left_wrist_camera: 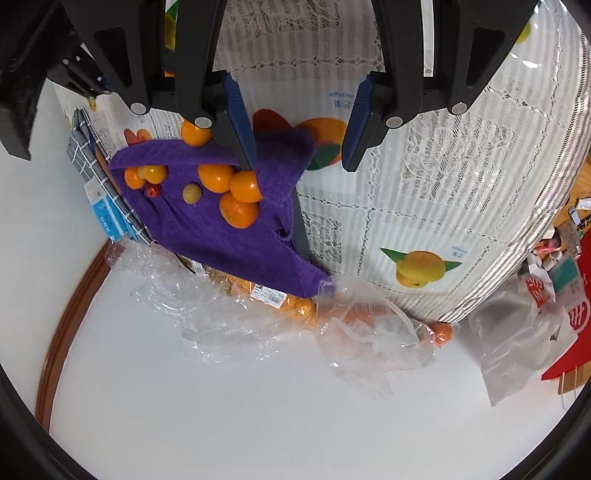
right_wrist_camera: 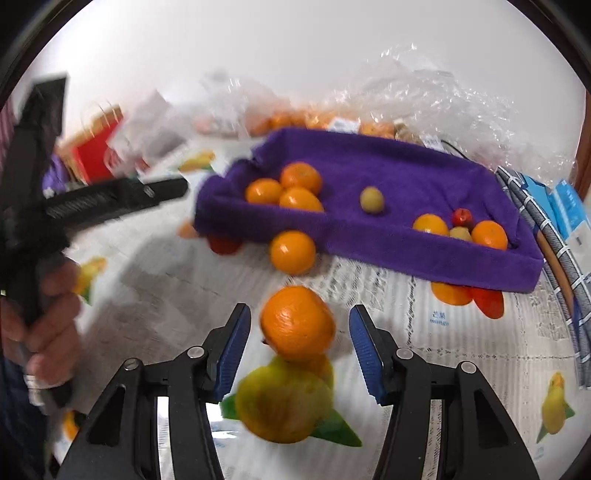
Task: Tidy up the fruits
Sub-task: 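Grasp an orange from the bed with the right tool while the left tool grasps another orange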
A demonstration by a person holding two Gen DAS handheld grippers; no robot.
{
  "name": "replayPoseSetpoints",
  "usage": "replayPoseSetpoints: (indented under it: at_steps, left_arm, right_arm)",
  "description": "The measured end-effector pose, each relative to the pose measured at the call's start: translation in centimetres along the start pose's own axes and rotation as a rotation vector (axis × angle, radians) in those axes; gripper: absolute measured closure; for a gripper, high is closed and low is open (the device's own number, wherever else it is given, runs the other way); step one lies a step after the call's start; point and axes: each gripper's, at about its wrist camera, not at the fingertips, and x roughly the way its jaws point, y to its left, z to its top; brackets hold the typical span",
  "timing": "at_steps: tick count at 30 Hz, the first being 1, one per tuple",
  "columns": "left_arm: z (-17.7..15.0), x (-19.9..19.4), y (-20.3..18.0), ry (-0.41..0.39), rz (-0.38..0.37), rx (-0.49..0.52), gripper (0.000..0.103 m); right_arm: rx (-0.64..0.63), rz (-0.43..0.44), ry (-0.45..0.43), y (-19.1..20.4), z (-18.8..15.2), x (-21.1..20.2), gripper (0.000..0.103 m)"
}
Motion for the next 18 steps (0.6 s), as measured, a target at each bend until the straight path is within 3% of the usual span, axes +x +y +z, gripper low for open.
replayPoseSetpoints:
  at_steps: [1,2,11,18]
  left_arm:
    - [-0.1,0.0,-0.3,-0.001,-0.002,0.013,0.057]
    - [-0.2,-0.1,-0.6,-0.002,-0.007,0.029,0.057]
    - [-2.5,2.5,-6.9,0.142,-0.078,0.180,0.057]
    - [-2.8,6.0,-9.8,0.222,-0.048,0.161,0.057]
  right_arm:
    - [-0.005,0.000,0.006,0.0,-0.2,0.3,0.059]
    - [-0.002,0.002,0.004,0.0,-0.4,0.2,0.061]
    - [0.106,-0.035,-0.086,-5.0,-2.1,-4.8,0.061]
    - [0.206,-0.118,-0.088,-9.6,-4.6,-7.3,0.061]
